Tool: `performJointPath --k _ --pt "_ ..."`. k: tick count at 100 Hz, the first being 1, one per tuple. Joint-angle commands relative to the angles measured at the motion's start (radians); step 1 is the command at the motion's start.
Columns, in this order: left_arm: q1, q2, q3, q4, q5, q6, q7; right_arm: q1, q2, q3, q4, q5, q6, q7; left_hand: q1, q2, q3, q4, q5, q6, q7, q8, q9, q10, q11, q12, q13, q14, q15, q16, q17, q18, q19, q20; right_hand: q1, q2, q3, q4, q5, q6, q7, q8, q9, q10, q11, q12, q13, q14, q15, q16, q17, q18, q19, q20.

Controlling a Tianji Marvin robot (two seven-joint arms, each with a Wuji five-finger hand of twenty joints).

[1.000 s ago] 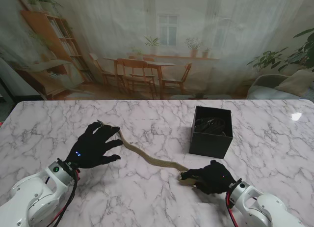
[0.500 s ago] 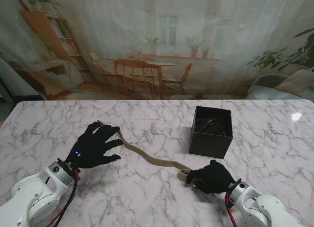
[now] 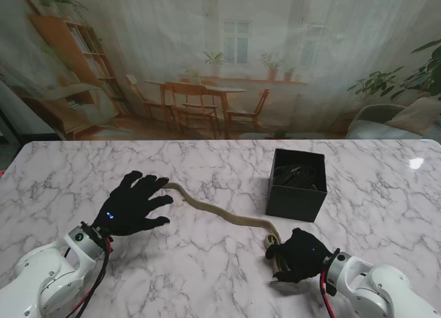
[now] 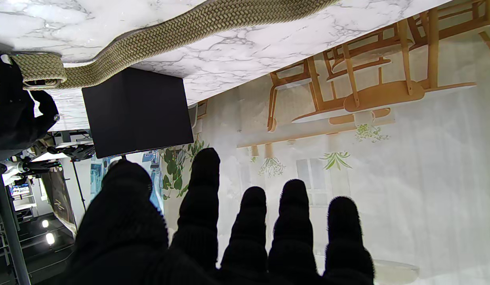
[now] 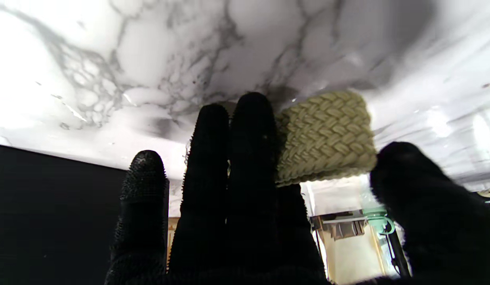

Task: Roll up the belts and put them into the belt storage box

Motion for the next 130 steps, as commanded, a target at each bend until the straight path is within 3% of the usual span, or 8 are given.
performJointPath --k 1,23,29,58,76,89,118,130 --pt "0.001 -0.002 0.001 0.0 -0.002 -0.002 -0.012 -0.018 0.01 0.008 -0.018 0.007 -0.01 0.045 0.005 0.053 -0.019 -0.007 -0.01 0.018 -0.003 0.01 -0.038 0.015 -0.014 -0.001 -0.016 0.013 0.008 0.008 -0.017 0.029 -0.035 -0.017 0.023 -0.047 0.125 0.056 -0.03 0.085 -0.011 0.044 -0.032 -0.049 -0.046 -0.007 -0.032 -0.058 -0.096 -0.054 -0.032 -0.028 -0.025 -0.02" --pt "0.001 -0.002 0.0 0.0 -0.003 -0.002 -0.012 -0.027 0.019 0.017 -0.051 -0.025 0.001 0.126 0.005 0.052 -0.019 -0.008 -0.009 0.017 -0.003 0.01 -0.038 0.015 -0.014 -0.001 -0.016 0.013 0.009 0.009 -0.017 0.028 -0.035 -0.018 0.127 -0.27 0.57 0.091 -0.159 0.125 -0.085 0.095 -0.129 -0.107 -0.144 -0.02 -0.105 -0.104 -0.141 -0.095 -0.047 -0.071 -0.037 -0.038" --pt "0.001 -0.002 0.0 0.0 -0.003 -0.002 -0.012 -0.026 0.02 0.015 -0.053 -0.029 0.017 0.148 0.005 0.052 -0.019 -0.007 -0.009 0.019 -0.003 0.01 -0.038 0.016 -0.014 -0.001 -0.016 0.013 0.009 0.008 -0.017 0.029 -0.035 -0.017 0.138 -0.215 0.567 0.229 -0.21 0.133 -0.113 0.128 -0.192 -0.129 -0.158 -0.076 -0.14 -0.113 -0.158 -0.114 -0.066 -0.078 -0.049 -0.044" --pt "0.0 -0.002 0.001 -0.001 -0.003 -0.002 -0.015 -0.039 0.025 0.026 -0.084 -0.054 0.026 0.207 0.006 0.053 -0.019 -0.008 -0.008 0.018 -0.003 0.01 -0.037 0.015 -0.013 -0.001 -0.015 0.012 0.009 0.009 -0.017 0.028 -0.035 -0.017 0.129 -0.188 0.5 0.268 -0.277 0.139 -0.203 0.168 -0.338 -0.129 -0.234 -0.157 -0.216 -0.109 -0.189 -0.139 -0.11 -0.059 -0.087 -0.034" --pt "0.002 -0.002 -0.001 -0.001 -0.004 -0.002 -0.011 -0.022 0.028 -0.004 -0.042 -0.163 0.041 0.066 0.007 0.053 -0.019 -0.007 -0.009 0.018 -0.003 0.01 -0.036 0.015 -0.013 0.0 -0.015 0.013 0.009 0.009 -0.017 0.029 -0.035 -0.017 0.324 -0.222 0.381 -0.023 -0.148 0.067 -0.085 0.251 -0.248 -0.081 -0.145 -0.056 -0.128 -0.081 -0.124 -0.101 -0.056 -0.051 -0.041 -0.046" --pt "0.001 -0.002 0.001 -0.001 -0.004 -0.003 -0.015 -0.009 0.032 -0.03 -0.013 -0.207 0.069 -0.002 0.007 0.054 -0.019 -0.007 -0.01 0.018 -0.003 0.01 -0.037 0.016 -0.013 0.0 -0.015 0.012 0.009 0.009 -0.016 0.028 -0.034 -0.017 0.354 -0.146 0.241 -0.109 -0.085 -0.023 0.056 0.285 -0.253 -0.027 -0.089 0.104 -0.111 -0.013 -0.079 -0.044 -0.058 0.004 -0.022 -0.049" --pt "-0.002 -0.002 0.005 0.0 -0.007 -0.003 -0.019 -0.01 0.036 -0.055 0.002 -0.245 0.107 -0.047 0.006 0.054 -0.019 -0.008 -0.01 0.019 -0.003 0.009 -0.038 0.015 -0.013 0.0 -0.017 0.014 0.009 0.009 -0.016 0.027 -0.034 -0.018 0.447 -0.015 0.105 -0.161 -0.043 -0.275 0.324 0.158 -0.698 0.111 -0.071 0.027 -0.198 0.026 -0.044 -0.004 -0.05 0.13 -0.017 0.006" --pt "-0.003 -0.002 0.006 0.0 -0.007 -0.004 -0.019 -0.018 0.035 -0.048 -0.008 -0.245 0.105 -0.035 0.006 0.054 -0.019 -0.007 -0.01 0.02 -0.003 0.009 -0.039 0.015 -0.013 0.0 -0.016 0.013 0.009 0.009 -0.017 0.027 -0.034 -0.018 0.445 0.036 0.163 -0.026 -0.084 -0.291 0.122 0.161 -0.696 0.098 -0.036 -0.022 -0.205 0.029 -0.027 -0.006 -0.05 0.142 -0.025 0.017"
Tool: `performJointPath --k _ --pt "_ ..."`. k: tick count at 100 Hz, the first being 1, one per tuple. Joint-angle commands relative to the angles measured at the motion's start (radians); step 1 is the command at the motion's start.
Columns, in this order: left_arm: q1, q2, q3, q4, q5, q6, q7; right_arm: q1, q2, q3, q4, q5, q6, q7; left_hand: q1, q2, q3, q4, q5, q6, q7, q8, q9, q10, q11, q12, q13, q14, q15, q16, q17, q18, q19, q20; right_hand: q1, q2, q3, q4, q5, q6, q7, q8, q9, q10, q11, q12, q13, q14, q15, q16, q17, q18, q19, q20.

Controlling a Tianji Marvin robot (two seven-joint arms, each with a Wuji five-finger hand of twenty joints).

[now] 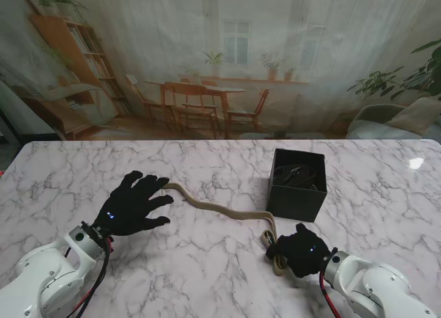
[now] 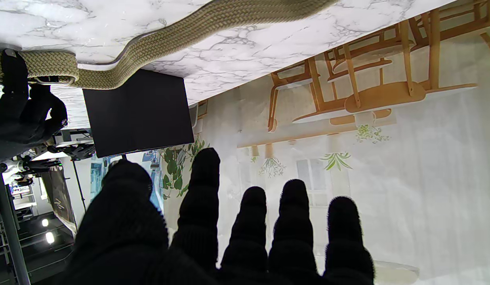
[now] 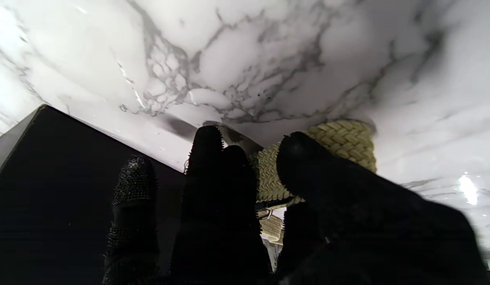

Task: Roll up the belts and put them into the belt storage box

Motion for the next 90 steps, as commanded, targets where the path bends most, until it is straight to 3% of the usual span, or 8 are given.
performJointPath --k 1,15,24,37,52,78,83,90 --pt "-0.001 -0.002 0.004 0.001 -0.001 -0.003 -0.014 -0.024 0.003 -0.001 0.017 -0.008 -0.002 0.028 0.007 0.054 -0.018 -0.007 -0.01 0.021 -0.003 0.009 -0.039 0.015 -0.013 0.0 -0.016 0.013 0.01 0.009 -0.017 0.027 -0.034 -0.018 0.017 0.073 0.038 0.062 0.088 -0.075 0.026 -0.01 -0.076 -0.037 -0.066 -0.017 -0.002 -0.002 -0.021 -0.019 0.002 0.058 0.003 0.016" --pt "-0.001 -0.002 0.003 0.001 -0.002 -0.003 -0.012 -0.026 0.005 0.005 0.014 -0.021 -0.007 0.028 0.007 0.053 -0.019 -0.007 -0.011 0.02 -0.003 0.009 -0.04 0.015 -0.013 0.0 -0.017 0.014 0.009 0.009 -0.016 0.027 -0.033 -0.018 0.02 0.034 0.084 0.074 0.022 0.006 -0.057 -0.026 0.026 -0.09 -0.026 0.013 0.054 -0.021 0.007 -0.002 0.031 0.023 0.02 0.031" --pt "0.0 -0.002 0.003 0.0 -0.002 -0.003 -0.012 -0.016 0.006 -0.005 0.034 -0.029 -0.005 -0.028 0.008 0.054 -0.019 -0.007 -0.011 0.02 -0.003 0.009 -0.039 0.015 -0.013 0.0 -0.017 0.014 0.01 0.009 -0.015 0.026 -0.033 -0.018 0.077 -0.032 0.041 -0.07 0.09 0.016 0.013 0.013 0.232 -0.172 -0.047 0.162 0.149 -0.05 0.064 0.05 0.07 -0.002 0.049 0.053" --pt "0.0 -0.002 0.003 0.0 -0.002 -0.003 -0.013 0.001 0.006 -0.025 0.07 -0.018 -0.002 -0.105 0.007 0.054 -0.019 -0.008 -0.011 0.02 -0.003 0.009 -0.04 0.015 -0.013 0.0 -0.017 0.014 0.01 0.01 -0.016 0.026 -0.033 -0.018 0.012 -0.043 -0.04 -0.081 0.163 -0.084 0.227 -0.066 0.426 -0.225 -0.047 0.218 0.257 -0.064 0.1 0.082 0.105 -0.001 0.076 0.052" --pt "0.0 -0.002 0.004 0.0 -0.003 -0.004 -0.013 -0.003 0.003 -0.025 0.077 -0.002 -0.001 -0.127 0.006 0.054 -0.019 -0.008 -0.012 0.019 -0.003 0.009 -0.04 0.015 -0.013 0.0 -0.016 0.014 0.01 0.01 -0.016 0.026 -0.034 -0.019 -0.176 -0.07 -0.149 -0.086 0.24 -0.312 0.3 -0.075 0.277 -0.144 0.003 0.165 0.183 -0.012 0.067 0.087 0.078 0.023 0.07 0.07" --pt "-0.002 -0.002 0.005 0.002 -0.004 -0.006 -0.014 -0.009 -0.002 -0.034 0.089 0.014 0.025 -0.166 0.005 0.054 -0.019 -0.008 -0.011 0.02 -0.003 0.009 -0.04 0.015 -0.013 0.0 -0.017 0.013 0.009 0.01 -0.017 0.027 -0.034 -0.019 -0.307 -0.075 -0.282 -0.093 0.269 -0.383 0.259 -0.08 -0.203 -0.025 0.082 0.249 -0.12 -0.013 0.231 0.152 0.023 0.0 0.114 0.147" --pt "-0.002 -0.002 0.005 0.002 -0.005 -0.006 -0.014 -0.009 -0.003 -0.036 0.091 0.013 0.035 -0.177 0.004 0.054 -0.019 -0.008 -0.011 0.019 -0.003 0.009 -0.041 0.015 -0.013 0.0 -0.018 0.013 0.009 0.009 -0.017 0.027 -0.034 -0.019 -0.302 -0.077 -0.307 -0.086 0.283 -0.391 0.26 -0.064 -0.269 -0.005 0.03 0.2 -0.176 -0.003 0.234 0.14 -0.003 0.001 0.113 0.161" --pt "-0.002 -0.002 0.005 0.002 -0.005 -0.006 -0.015 -0.013 -0.004 -0.036 0.088 0.011 0.045 -0.182 0.004 0.055 -0.019 -0.008 -0.012 0.02 -0.004 0.009 -0.041 0.015 -0.013 0.0 -0.017 0.013 0.009 0.009 -0.017 0.027 -0.035 -0.019 -0.302 -0.079 -0.332 -0.078 0.306 -0.383 0.258 -0.047 -0.337 0.024 -0.085 0.018 -0.242 0.037 0.111 0.031 -0.041 0.027 0.079 0.175"
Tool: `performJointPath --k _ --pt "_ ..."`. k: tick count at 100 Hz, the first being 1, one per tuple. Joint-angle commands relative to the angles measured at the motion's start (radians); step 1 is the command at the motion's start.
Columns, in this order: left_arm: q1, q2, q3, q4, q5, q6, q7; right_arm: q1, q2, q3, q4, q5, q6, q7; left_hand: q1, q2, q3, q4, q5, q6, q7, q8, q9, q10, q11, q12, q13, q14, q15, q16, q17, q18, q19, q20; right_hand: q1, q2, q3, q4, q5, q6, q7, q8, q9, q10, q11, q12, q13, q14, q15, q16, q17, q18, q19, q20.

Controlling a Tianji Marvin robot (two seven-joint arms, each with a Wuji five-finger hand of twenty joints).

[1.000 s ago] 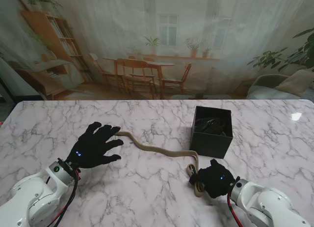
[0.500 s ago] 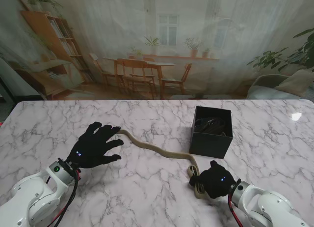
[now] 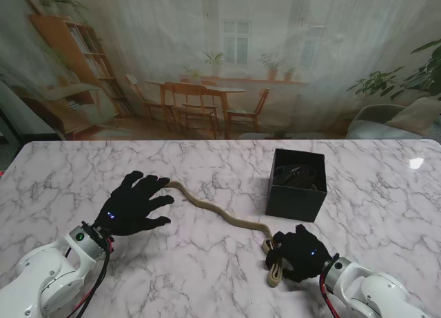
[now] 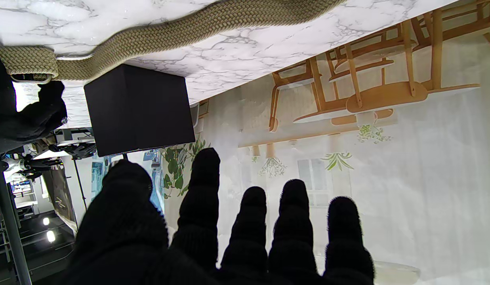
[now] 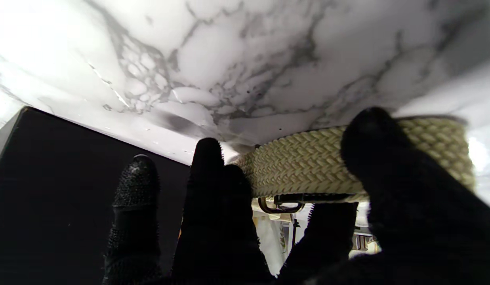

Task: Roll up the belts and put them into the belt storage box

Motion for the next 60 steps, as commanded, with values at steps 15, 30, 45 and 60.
performJointPath --k 15,30,45,60 --pt "-0.001 -0.002 0.004 0.002 -0.004 -0.005 -0.014 -0.02 -0.01 -0.002 0.01 0.018 0.019 0.008 0.002 0.054 -0.02 -0.008 -0.013 0.019 -0.004 0.008 -0.042 0.014 -0.014 0.0 -0.018 0.014 0.009 0.009 -0.018 0.027 -0.036 -0.017 -0.084 -0.014 -0.12 -0.025 0.2 -0.005 0.202 -0.012 -0.111 -0.041 -0.183 -0.219 -0.103 0.116 -0.316 -0.239 -0.085 0.096 -0.14 -0.043" --pt "-0.001 -0.002 0.004 0.002 -0.004 -0.005 -0.013 -0.017 -0.015 -0.006 0.018 0.052 0.021 0.015 0.002 0.054 -0.02 -0.008 -0.012 0.019 -0.004 0.008 -0.043 0.014 -0.015 -0.001 -0.019 0.012 0.008 0.009 -0.019 0.027 -0.038 -0.017 -0.068 -0.026 -0.106 -0.025 0.227 0.027 0.246 -0.083 -0.163 -0.107 -0.225 -0.327 -0.135 0.233 -0.484 -0.412 -0.094 0.172 -0.242 -0.228" --pt "-0.002 -0.002 0.005 0.003 -0.004 -0.006 -0.013 -0.01 -0.021 -0.015 0.03 0.087 0.024 0.002 0.0 0.055 -0.02 -0.008 -0.013 0.019 -0.004 0.008 -0.044 0.014 -0.015 -0.001 -0.021 0.012 0.007 0.009 -0.019 0.026 -0.039 -0.017 -0.031 -0.065 -0.02 -0.033 0.303 0.055 0.311 -0.094 -0.231 -0.055 -0.291 -0.36 -0.137 0.279 -0.514 -0.481 -0.059 0.193 -0.237 -0.353" --pt "-0.003 -0.002 0.005 0.004 -0.005 -0.006 -0.011 0.001 -0.026 -0.026 0.049 0.108 0.029 -0.028 -0.001 0.055 -0.019 -0.008 -0.014 0.018 -0.005 0.008 -0.046 0.016 -0.016 -0.001 -0.022 0.011 0.006 0.009 -0.021 0.026 -0.041 -0.017 0.01 -0.096 0.035 -0.044 0.378 0.102 0.377 -0.125 -0.226 0.059 -0.222 -0.332 0.034 0.195 -0.401 -0.411 0.076 0.134 -0.107 -0.331"
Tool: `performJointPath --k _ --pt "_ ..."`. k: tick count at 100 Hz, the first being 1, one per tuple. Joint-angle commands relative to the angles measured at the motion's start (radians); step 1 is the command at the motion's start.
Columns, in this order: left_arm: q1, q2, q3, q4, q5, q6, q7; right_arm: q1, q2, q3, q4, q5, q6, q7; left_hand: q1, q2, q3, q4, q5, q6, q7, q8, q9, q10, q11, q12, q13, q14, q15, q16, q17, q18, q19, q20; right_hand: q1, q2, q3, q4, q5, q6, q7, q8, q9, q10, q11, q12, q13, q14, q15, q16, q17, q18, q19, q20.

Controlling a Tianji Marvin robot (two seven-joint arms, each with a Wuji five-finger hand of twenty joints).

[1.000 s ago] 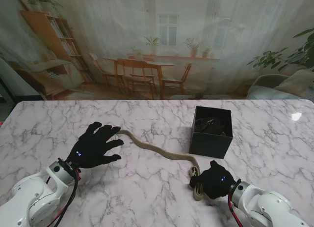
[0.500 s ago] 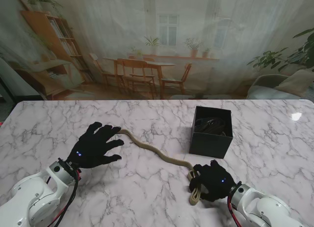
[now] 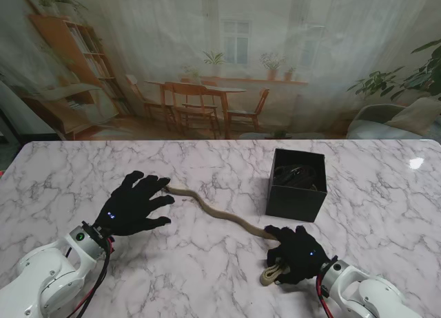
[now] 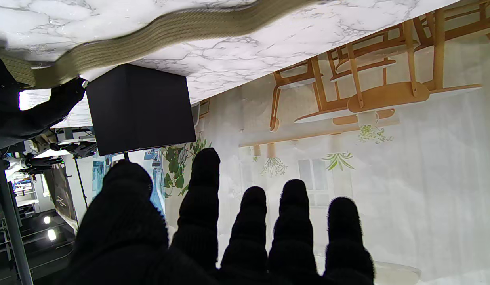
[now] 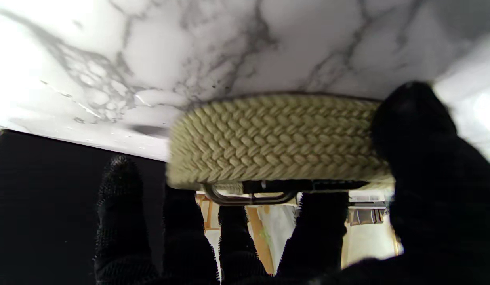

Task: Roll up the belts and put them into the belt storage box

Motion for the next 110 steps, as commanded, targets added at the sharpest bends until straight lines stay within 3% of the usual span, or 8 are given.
performJointPath --k 1,14,28,38,56,86,104,110 --pt "-0.001 -0.002 0.003 0.002 -0.002 -0.003 -0.012 0.0 -0.005 -0.008 0.023 0.0 0.009 -0.006 -0.002 0.054 -0.02 -0.008 -0.014 0.017 -0.005 0.008 -0.047 0.014 -0.016 -0.001 -0.021 0.013 0.006 0.009 -0.02 0.026 -0.03 -0.017 0.041 0.034 0.076 0.002 0.176 -0.013 0.2 0.007 -0.032 0.051 0.036 0.016 0.079 -0.049 0.07 0.033 0.055 -0.009 0.062 0.019" --pt "-0.001 -0.002 0.004 0.002 -0.002 -0.003 -0.013 0.004 -0.005 -0.012 0.03 0.003 0.01 -0.018 -0.003 0.055 -0.02 -0.008 -0.013 0.016 -0.005 0.008 -0.049 0.014 -0.017 -0.001 -0.023 0.011 0.005 0.008 -0.022 0.026 -0.033 -0.018 0.05 0.029 0.073 -0.004 0.199 0.008 0.2 -0.021 0.016 0.08 0.058 0.022 0.185 -0.138 0.191 0.186 0.122 -0.059 0.169 0.157" --pt "-0.002 -0.002 0.004 0.003 -0.002 -0.004 -0.013 0.01 0.007 -0.02 0.037 -0.067 0.027 -0.064 -0.004 0.055 -0.02 -0.008 -0.013 0.017 -0.005 0.008 -0.049 0.015 -0.017 -0.001 -0.024 0.012 0.005 0.008 -0.024 0.026 -0.036 -0.018 0.001 0.042 0.056 0.006 0.188 -0.073 0.153 -0.016 0.139 0.06 0.029 0.014 0.083 -0.176 0.195 0.235 -0.027 -0.141 0.143 0.271" --pt "-0.002 -0.002 0.005 0.003 -0.002 -0.004 -0.014 0.007 0.006 -0.018 0.034 -0.065 0.031 -0.057 -0.005 0.055 -0.02 -0.008 -0.013 0.016 -0.005 0.009 -0.048 0.014 -0.017 -0.001 -0.023 0.01 0.005 0.008 -0.024 0.027 -0.038 -0.018 0.006 0.04 0.06 0.008 0.195 -0.063 0.149 -0.017 0.253 0.048 0.015 0.011 0.077 -0.156 0.161 0.206 -0.071 -0.134 0.101 0.274" --pt "-0.004 -0.002 0.006 0.003 -0.003 -0.004 -0.015 0.006 -0.001 -0.021 0.037 -0.028 0.036 -0.05 -0.006 0.055 -0.02 -0.008 -0.013 0.016 -0.005 0.009 -0.048 0.014 -0.018 -0.002 -0.024 0.011 0.004 0.008 -0.025 0.028 -0.04 -0.018 0.035 0.055 0.082 0.007 0.135 -0.057 0.137 0.014 0.389 -0.084 0.166 0.126 0.192 -0.169 0.152 0.196 -0.017 -0.095 0.09 0.275" --pt "-0.004 -0.002 0.006 0.004 -0.002 -0.005 -0.013 0.02 -0.007 -0.032 0.059 0.008 0.016 -0.075 -0.007 0.056 -0.02 -0.008 -0.013 0.016 -0.005 0.009 -0.048 0.013 -0.018 -0.001 -0.023 0.01 0.004 0.008 -0.025 0.027 -0.043 -0.017 0.101 0.064 0.126 0.005 -0.054 -0.074 0.051 0.085 0.664 -0.191 0.398 0.38 0.455 -0.266 0.388 0.4 0.189 -0.185 0.239 0.32" --pt "-0.004 -0.002 0.006 0.004 -0.002 -0.005 -0.01 0.031 -0.004 -0.041 0.071 -0.005 0.012 -0.1 -0.007 0.056 -0.02 -0.008 -0.013 0.019 -0.005 0.009 -0.047 0.013 -0.017 -0.001 -0.022 0.011 0.005 0.009 -0.025 0.028 -0.045 -0.016 0.066 0.083 0.198 0.056 -0.128 -0.019 -0.168 -0.048 0.762 -0.223 0.414 0.431 0.502 -0.278 0.455 0.442 0.224 -0.214 0.291 0.312" --pt "-0.004 -0.002 0.006 0.005 -0.002 -0.006 -0.009 0.033 -0.002 -0.042 0.073 -0.016 0.011 -0.105 -0.007 0.056 -0.02 -0.008 -0.014 0.017 -0.006 0.009 -0.047 0.014 -0.017 -0.001 -0.023 0.011 0.004 0.008 -0.025 0.028 -0.045 -0.015 0.055 0.084 0.202 0.063 -0.162 -0.006 -0.25 0.005 0.788 -0.226 0.404 0.441 0.5 -0.273 0.454 0.446 0.218 -0.213 0.298 0.301"
